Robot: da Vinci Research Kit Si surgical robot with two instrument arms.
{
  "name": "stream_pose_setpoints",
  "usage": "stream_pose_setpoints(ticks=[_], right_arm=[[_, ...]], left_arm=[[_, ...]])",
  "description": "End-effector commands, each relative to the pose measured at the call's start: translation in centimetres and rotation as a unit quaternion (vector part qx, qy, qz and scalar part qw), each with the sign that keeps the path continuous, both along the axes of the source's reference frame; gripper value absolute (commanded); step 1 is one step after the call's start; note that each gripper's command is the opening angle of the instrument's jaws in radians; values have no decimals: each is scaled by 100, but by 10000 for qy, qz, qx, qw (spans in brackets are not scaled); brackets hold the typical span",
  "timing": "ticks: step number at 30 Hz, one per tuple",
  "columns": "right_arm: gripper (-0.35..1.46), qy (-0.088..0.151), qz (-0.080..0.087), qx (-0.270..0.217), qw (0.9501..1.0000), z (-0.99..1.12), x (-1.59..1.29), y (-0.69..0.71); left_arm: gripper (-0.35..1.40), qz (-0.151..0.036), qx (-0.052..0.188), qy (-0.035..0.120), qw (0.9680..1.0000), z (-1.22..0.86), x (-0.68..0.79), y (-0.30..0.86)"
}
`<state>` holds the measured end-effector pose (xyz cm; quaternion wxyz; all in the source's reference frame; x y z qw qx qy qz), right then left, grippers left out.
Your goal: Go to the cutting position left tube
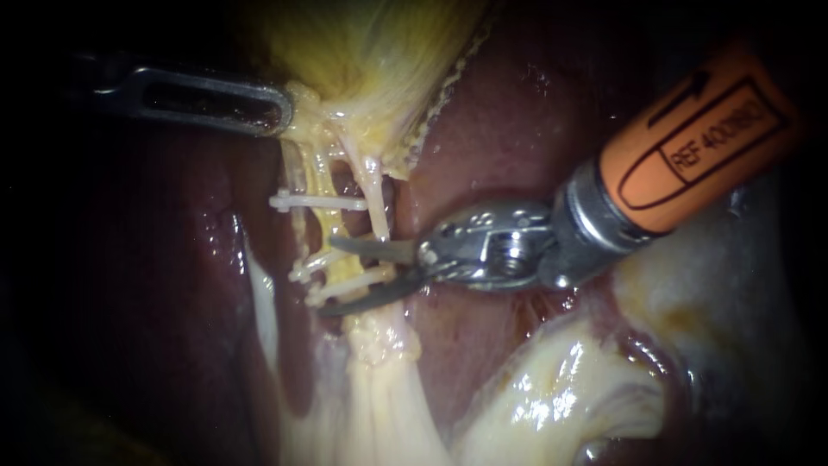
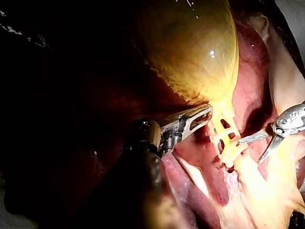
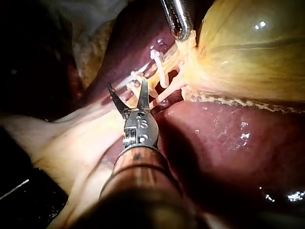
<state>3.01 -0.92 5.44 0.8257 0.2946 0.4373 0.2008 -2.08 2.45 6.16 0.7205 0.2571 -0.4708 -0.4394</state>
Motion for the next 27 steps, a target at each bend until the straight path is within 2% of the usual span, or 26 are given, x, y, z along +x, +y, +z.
stream_pose_setpoints(ticks=[1, 15, 24, 25, 27], right_arm=[[115, -34, 23, 58, 10000, 2, -2, 1], [113, -224, 107, 251, 9994, 40, -5, 10], [113, -263, 135, 245, 9993, 65, 2, 18], [113, -252, 145, 241, 9993, 67, 4, 19], [115, -98, 60, 332, 9994, 73, 7, 19]], left_arm=[[-35, 1, 1, 0, 10000, -1, 0, 0], [-35, -14, 26, 0, 10000, -1, 0, -1], [-35, -27, 51, 0, 10000, -1, 0, -1], [-35, -27, 51, 0, 10000, -1, 0, -1], [-35, -27, 51, 0, 10000, -1, 0, -1]])
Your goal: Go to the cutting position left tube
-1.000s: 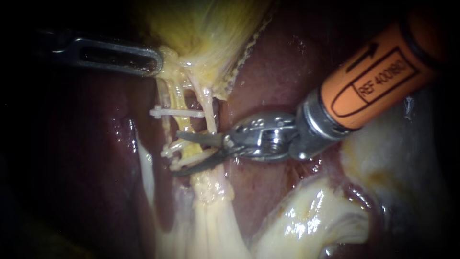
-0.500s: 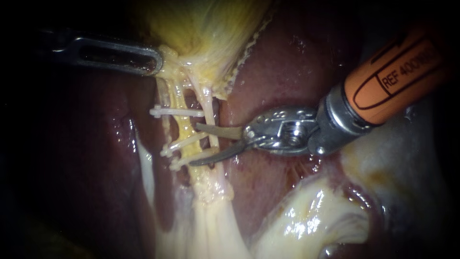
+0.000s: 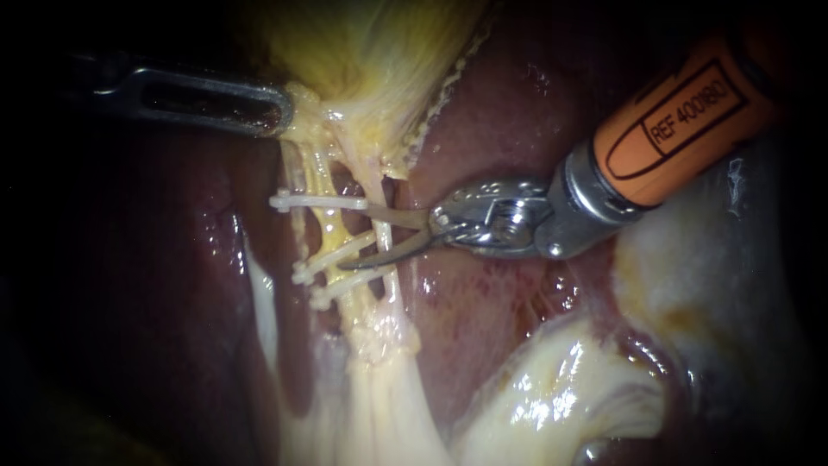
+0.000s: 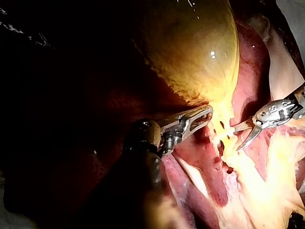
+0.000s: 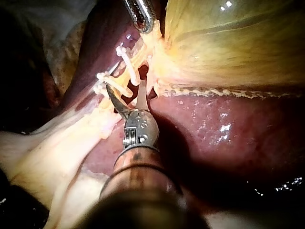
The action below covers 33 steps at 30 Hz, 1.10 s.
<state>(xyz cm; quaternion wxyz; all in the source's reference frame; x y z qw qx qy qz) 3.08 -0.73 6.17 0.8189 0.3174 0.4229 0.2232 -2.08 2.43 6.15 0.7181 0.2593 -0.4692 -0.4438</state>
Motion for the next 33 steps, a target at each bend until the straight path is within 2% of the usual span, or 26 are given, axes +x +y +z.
stream_pose_setpoints(ticks=[1, 2, 3, 6, 9, 13, 19, 25, 33], right_arm=[[115, 135, -40, 51, 9999, 2, 1, 0], [115, 335, -136, 136, 9993, 4, 3, 1], [115, 446, -156, 145, 9988, 4, 4, 1], [115, 758, -240, 153, 9967, 4, 10, 1], [115, 969, -292, 145, 9948, 2, 19, 0], [115, 1235, -230, 235, 9918, -2, 31, -3], [113, 1376, -203, 271, 9899, -6, 53, -6], [113, 1357, -119, 326, 9901, -1, 81, -9], [117, 1313, 6, 535, 9899, 6, 103, -16]], left_arm=[[-35, 1, 1, -2, 10000, 0, 0, 0], [-35, 0, 0, -2, 10000, 0, 0, 0], [-35, 0, 0, -2, 10000, 0, 0, 0], [-35, 0, 0, -2, 10000, 0, 0, 0], [-35, 1, 0, -2, 10000, 0, 0, 0], [-35, 1, 0, -2, 10000, 0, 0, 0], [-35, -13, 27, -3, 10000, 1, -1, 0], [-35, -27, 53, -4, 10000, 1, -1, 0], [-35, -39, 80, -5, 10000, 0, -1, 0]])
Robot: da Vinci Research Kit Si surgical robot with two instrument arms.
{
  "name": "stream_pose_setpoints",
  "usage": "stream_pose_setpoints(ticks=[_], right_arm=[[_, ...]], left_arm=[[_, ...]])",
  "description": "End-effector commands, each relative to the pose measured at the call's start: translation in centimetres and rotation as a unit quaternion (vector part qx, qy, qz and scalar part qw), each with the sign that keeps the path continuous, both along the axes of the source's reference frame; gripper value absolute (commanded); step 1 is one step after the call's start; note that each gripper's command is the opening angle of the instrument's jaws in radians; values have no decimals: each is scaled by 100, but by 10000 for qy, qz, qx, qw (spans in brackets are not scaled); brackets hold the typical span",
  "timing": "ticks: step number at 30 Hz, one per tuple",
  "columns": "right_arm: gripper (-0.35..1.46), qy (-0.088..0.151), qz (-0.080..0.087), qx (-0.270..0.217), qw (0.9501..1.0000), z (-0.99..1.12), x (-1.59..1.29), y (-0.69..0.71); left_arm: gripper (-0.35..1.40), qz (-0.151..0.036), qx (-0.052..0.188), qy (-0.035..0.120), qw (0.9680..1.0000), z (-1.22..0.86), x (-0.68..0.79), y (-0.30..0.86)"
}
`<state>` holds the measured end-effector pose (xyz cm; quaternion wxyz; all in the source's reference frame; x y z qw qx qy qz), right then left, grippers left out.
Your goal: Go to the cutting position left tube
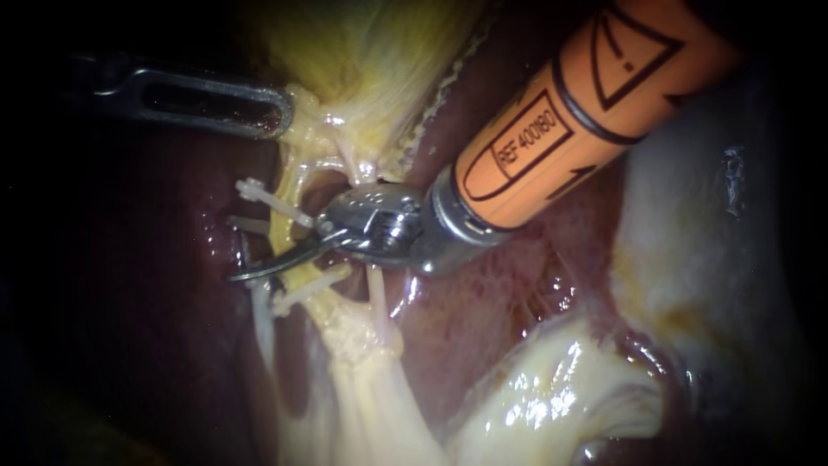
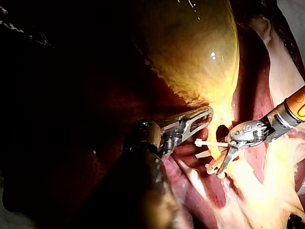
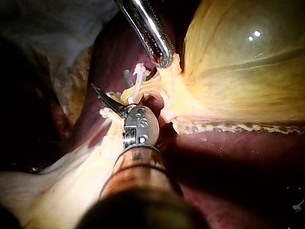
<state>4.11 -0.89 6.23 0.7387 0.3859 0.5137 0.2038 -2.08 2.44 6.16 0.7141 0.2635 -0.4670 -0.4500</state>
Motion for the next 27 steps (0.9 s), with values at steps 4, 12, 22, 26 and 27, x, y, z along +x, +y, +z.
stream_pose_setpoints(ticks=[4, 12, 22, 26, 27], right_arm=[[117, 84, 75, 242, 9996, -12, 1, -2], [118, 261, 234, 701, 9969, -65, 0, 9], [118, 274, 245, 776, 9963, -69, -2, 11], [118, 278, 249, 802, 9961, -66, -5, 11], [120, 266, 240, 794, 9962, -64, -5, 11]], left_arm=[[-35, -1, 1, -1, 10000, 0, 0, 0], [-35, -2, 28, -9, 10000, 1, 4, 1], [-35, -13, 54, -12, 10000, 3, 5, 2], [-35, -13, 54, -12, 10000, 3, 5, 2], [-35, -14, 54, -12, 10000, 3, 4, 2]])
